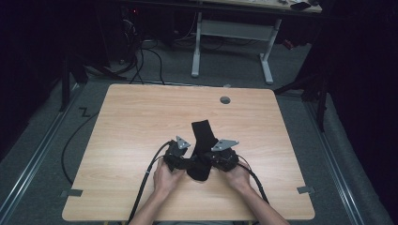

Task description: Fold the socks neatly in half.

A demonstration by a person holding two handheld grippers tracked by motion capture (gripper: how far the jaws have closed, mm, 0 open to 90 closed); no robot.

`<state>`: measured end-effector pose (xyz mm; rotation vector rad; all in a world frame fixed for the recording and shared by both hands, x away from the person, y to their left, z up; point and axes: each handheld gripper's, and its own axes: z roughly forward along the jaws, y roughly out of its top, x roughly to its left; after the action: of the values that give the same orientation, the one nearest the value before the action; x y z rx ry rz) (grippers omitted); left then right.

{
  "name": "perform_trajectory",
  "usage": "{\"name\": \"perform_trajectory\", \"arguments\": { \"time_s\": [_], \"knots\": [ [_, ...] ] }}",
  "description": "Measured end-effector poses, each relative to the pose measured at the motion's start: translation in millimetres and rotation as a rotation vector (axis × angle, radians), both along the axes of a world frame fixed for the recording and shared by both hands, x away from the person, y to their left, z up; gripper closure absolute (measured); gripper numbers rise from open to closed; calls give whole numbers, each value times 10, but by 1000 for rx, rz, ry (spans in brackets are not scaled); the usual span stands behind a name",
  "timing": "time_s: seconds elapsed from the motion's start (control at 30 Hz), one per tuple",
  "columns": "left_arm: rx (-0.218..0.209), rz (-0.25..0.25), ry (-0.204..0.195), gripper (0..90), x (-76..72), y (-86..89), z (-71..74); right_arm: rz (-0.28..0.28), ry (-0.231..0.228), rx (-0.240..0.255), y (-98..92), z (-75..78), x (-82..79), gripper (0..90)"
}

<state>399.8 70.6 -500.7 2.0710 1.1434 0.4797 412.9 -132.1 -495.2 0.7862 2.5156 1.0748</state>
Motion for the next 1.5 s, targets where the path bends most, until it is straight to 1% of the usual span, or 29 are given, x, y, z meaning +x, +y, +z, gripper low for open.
{"name": "perform_trajectory", "arguments": {
  "time_s": [0.1,0.2,0.3,0.33,0.37,0.4,0.43,0.5,0.57,0.6,0.63,0.67,0.7,0.77,0.8,0.87,0.93,1.03,1.07,1.1,1.13,1.17,1.2,1.23,1.27,1.33,1.4,1.47,1.5],
  "knots": [
    [-2,1,-3,358,-4,1,-5,-8,20,18,-22,-4,2,801],
    [-6,1,-5,358,-10,3,-12,-17,18,40,-65,47,-4,765],
    [-15,3,-9,360,-14,4,-22,-40,-3,93,-143,158,-12,767],
    [-16,3,-9,360,-15,5,-23,-65,-14,122,-188,239,-3,768],
    [-19,4,-11,361,-16,5,-26,-78,-20,123,-202,281,6,768],
    [-20,4,-11,361,-17,6,-27,-94,-39,114,-209,330,21,768],
    [-20,3,-11,361,-17,8,-27,-107,-41,112,-214,370,46,765],
    [-21,3,-11,361,-16,9,-28,-132,-20,117,-216,403,131,743],
    [-21,4,-14,360,-18,7,-31,-154,29,108,-199,365,226,699],
    [-19,5,-16,360,-22,6,-32,-157,65,106,-188,324,274,675],
    [-17,5,-19,360,-26,6,-33,-163,90,99,-175,274,312,650],
    [-17,6,-22,361,-28,4,-35,-164,118,84,-156,210,353,632],
    [-15,6,-24,360,-30,2,-36,-160,138,70,-141,165,373,645],
    [-9,5,-29,361,-34,-2,-35,-144,144,49,-115,118,380,707],
    [-8,5,-29,361,-35,-3,-34,-127,154,46,-97,97,382,753],
    [-8,4,-28,362,-34,-5,-34,-113,164,38,-80,85,390,815],
    [-7,0,-28,362,-32,-3,-34,-119,149,30,-78,109,393,832],
    [-16,3,-23,362,-28,0,-37,-138,91,35,-96,212,389,835],
    [-17,5,-23,362,-28,-2,-37,-150,63,31,-100,276,386,834],
    [-16,5,-26,362,-28,-7,-38,-149,36,25,-102,312,389,833],
    [-15,6,-28,362,-28,-11,-39,-152,-6,12,-95,368,388,831],
    [-19,7,-25,362,-25,-14,-40,-153,-34,1,-90,401,384,830],
    [-22,8,-23,362,-21,-17,-42,-149,-60,-22,-67,414,379,826],
    [-24,8,-22,362,-19,-20,-42,-145,-70,-37,-52,394,377,823],
    [-25,8,-20,362,-16,-24,-42,-144,-71,-44,-43,360,380,820],
    [-25,8,-19,362,-15,-30,-42,-142,-48,-61,-31,240,391,809],
    [-29,11,-17,361,-14,-29,-44,-140,-17,-68,-31,92,367,772],
    [-30,12,-18,361,-15,-32,-45,-132,-15,-53,-61,16,305,719],
    [-30,11,-17,361,-14,-33,-45,-132,-15,-45,-79,23,282,699]
  ]
}}
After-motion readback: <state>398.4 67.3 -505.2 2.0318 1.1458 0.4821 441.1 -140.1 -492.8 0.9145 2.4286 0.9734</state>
